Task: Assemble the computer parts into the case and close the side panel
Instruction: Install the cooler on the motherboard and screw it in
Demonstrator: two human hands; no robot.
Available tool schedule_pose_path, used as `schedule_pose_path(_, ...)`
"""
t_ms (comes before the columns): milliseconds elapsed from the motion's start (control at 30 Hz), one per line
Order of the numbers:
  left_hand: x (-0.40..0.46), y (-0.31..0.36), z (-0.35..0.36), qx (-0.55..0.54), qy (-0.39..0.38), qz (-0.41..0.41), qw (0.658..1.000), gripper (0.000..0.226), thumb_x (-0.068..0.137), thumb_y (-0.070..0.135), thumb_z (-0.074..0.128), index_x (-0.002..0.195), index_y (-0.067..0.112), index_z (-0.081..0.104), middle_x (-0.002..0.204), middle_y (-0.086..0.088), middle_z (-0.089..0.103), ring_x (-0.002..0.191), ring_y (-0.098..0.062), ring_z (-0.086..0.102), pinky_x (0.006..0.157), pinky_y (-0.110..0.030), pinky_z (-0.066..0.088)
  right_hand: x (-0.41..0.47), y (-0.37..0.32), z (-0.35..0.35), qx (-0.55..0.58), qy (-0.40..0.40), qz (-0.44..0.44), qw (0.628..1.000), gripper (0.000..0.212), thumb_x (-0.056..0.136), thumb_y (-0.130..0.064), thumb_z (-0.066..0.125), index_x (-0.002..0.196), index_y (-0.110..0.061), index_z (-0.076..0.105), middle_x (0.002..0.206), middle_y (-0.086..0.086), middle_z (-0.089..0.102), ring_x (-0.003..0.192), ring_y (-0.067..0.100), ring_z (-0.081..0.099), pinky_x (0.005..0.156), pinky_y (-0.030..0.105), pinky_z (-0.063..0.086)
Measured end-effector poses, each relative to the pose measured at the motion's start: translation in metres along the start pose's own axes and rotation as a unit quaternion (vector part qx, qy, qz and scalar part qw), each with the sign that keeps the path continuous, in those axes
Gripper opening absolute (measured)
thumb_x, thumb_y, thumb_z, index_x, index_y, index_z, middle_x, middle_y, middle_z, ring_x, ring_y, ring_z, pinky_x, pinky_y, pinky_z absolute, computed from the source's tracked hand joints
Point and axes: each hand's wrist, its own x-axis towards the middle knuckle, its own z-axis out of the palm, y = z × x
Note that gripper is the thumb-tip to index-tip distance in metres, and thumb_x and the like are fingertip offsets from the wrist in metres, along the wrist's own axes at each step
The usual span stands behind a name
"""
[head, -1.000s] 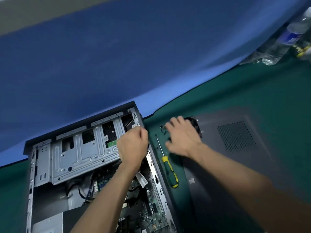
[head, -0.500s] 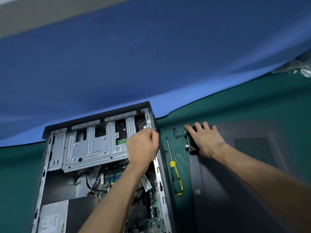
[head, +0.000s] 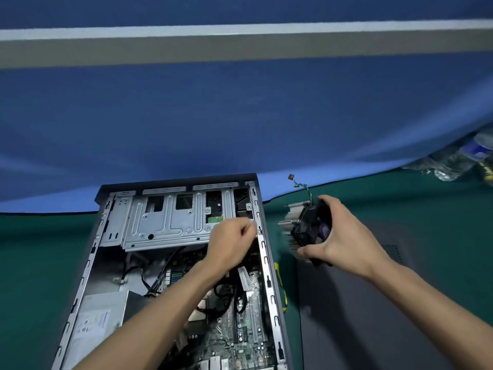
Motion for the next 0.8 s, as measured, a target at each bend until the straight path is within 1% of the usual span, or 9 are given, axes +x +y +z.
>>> schedule_pose_path(67,-0.019,-0.014,-0.018,-0.018,0.017,-0.005,1.000,0.050,0.095,0.027,0.051,0.049,0.024,0.030,0.043,0.010,0.030,0.042,-0.006,0.031,0.047,-0.013,0.027,-0.013,-0.019,0.000,0.016,0.021,-0.010,1.000,0.113,0.044,-0.057,0.080,0.139,-0.034,0.024,0.125,-0.013,0.051,0.111,0.014,0.052,0.091,0.037,0.047)
schedule_pose_path(133,-0.036,-0.032,-0.035,0.017,-0.024,-0.038,0.999,0.050,0.093,0.024,0.051,0.049,0.023,0.028,0.042,0.009,0.028,0.041,-0.007,0.027,0.043,-0.017,0.022,-0.023,-0.040,0.004,-0.003,0.040,-0.025,0.999,0.110,0.047,-0.058,0.080,0.139,-0.036,0.024,0.125,-0.016,0.050,0.114,0.012,0.051,0.091,0.037,0.046)
schedule_pose_path(200,-0.054,-0.053,-0.048,0.117,-0.125,-0.082,0.982,0.046,0.088,0.024,0.052,0.048,0.019,0.030,0.044,0.006,0.030,0.044,-0.011,0.031,0.044,-0.024,0.024,-0.031,-0.060,0.012,-0.051,0.062,-0.048,0.996,0.108,0.050,-0.059,0.078,0.139,-0.035,0.023,0.126,-0.017,0.049,0.116,0.011,0.049,0.088,0.035,0.045)
schedule_pose_path(267,-0.069,-0.072,-0.058,0.212,-0.238,-0.118,0.940,0.042,0.087,0.028,0.052,0.051,0.016,0.034,0.048,0.002,0.036,0.051,-0.020,0.040,0.049,-0.027,0.028,-0.036,-0.077,0.023,-0.077,0.075,-0.067,0.992,0.106,0.051,-0.060,0.077,0.138,-0.034,0.023,0.127,-0.016,0.048,0.116,0.011,0.047,0.085,0.034,0.045)
schedule_pose_path(367,-0.087,-0.091,-0.063,0.206,-0.333,-0.181,0.902,0.043,0.092,0.039,0.050,0.057,0.015,0.039,0.059,-0.002,0.045,0.061,-0.022,0.047,0.058,-0.029,0.033,-0.043,-0.096,0.042,-0.090,0.061,-0.085,0.990,0.103,0.051,-0.064,0.075,0.136,-0.035,0.024,0.122,-0.017,0.049,0.111,0.011,0.049,0.076,0.031,0.042)
schedule_pose_path(467,-0.094,-0.099,-0.062,0.173,-0.310,-0.232,0.906,0.043,0.095,0.039,0.046,0.060,0.015,0.041,0.074,-0.006,0.053,0.070,-0.023,0.052,0.065,-0.028,0.038,-0.047,-0.110,0.057,-0.138,0.023,-0.110,0.984,0.103,0.052,-0.070,0.071,0.137,-0.036,0.023,0.119,-0.018,0.049,0.109,0.011,0.050,0.075,0.032,0.044)
schedule_pose_path(567,-0.091,-0.098,-0.058,0.136,-0.254,-0.259,0.922,0.040,0.093,0.031,0.050,0.058,0.014,0.040,0.070,-0.006,0.051,0.071,-0.024,0.052,0.068,-0.031,0.044,-0.049,-0.115,0.067,-0.191,-0.018,-0.128,0.973,0.105,0.056,-0.073,0.065,0.140,-0.033,0.016,0.126,-0.013,0.047,0.115,0.013,0.046,0.080,0.033,0.044)
schedule_pose_path(700,-0.084,-0.095,-0.056,0.037,-0.242,-0.304,0.920,0.030,0.092,0.027,0.051,0.068,0.009,0.053,0.075,-0.014,0.057,0.079,-0.028,0.056,0.066,-0.030,0.039,-0.051,-0.116,0.081,-0.183,-0.052,-0.104,0.976,0.110,0.054,-0.068,0.070,0.142,-0.032,0.014,0.134,-0.012,0.044,0.119,0.014,0.046,0.084,0.033,0.043)
schedule_pose_path(800,-0.081,-0.093,-0.058,-0.033,-0.230,-0.319,0.919,0.014,0.088,0.010,0.047,0.074,0.010,0.051,0.078,-0.011,0.053,0.078,-0.024,0.051,0.067,-0.029,0.037,-0.050,-0.114,0.088,-0.179,-0.077,-0.091,0.977,0.113,0.055,-0.067,0.072,0.144,-0.032,0.013,0.139,-0.011,0.043,0.119,0.015,0.048,0.087,0.034,0.046)
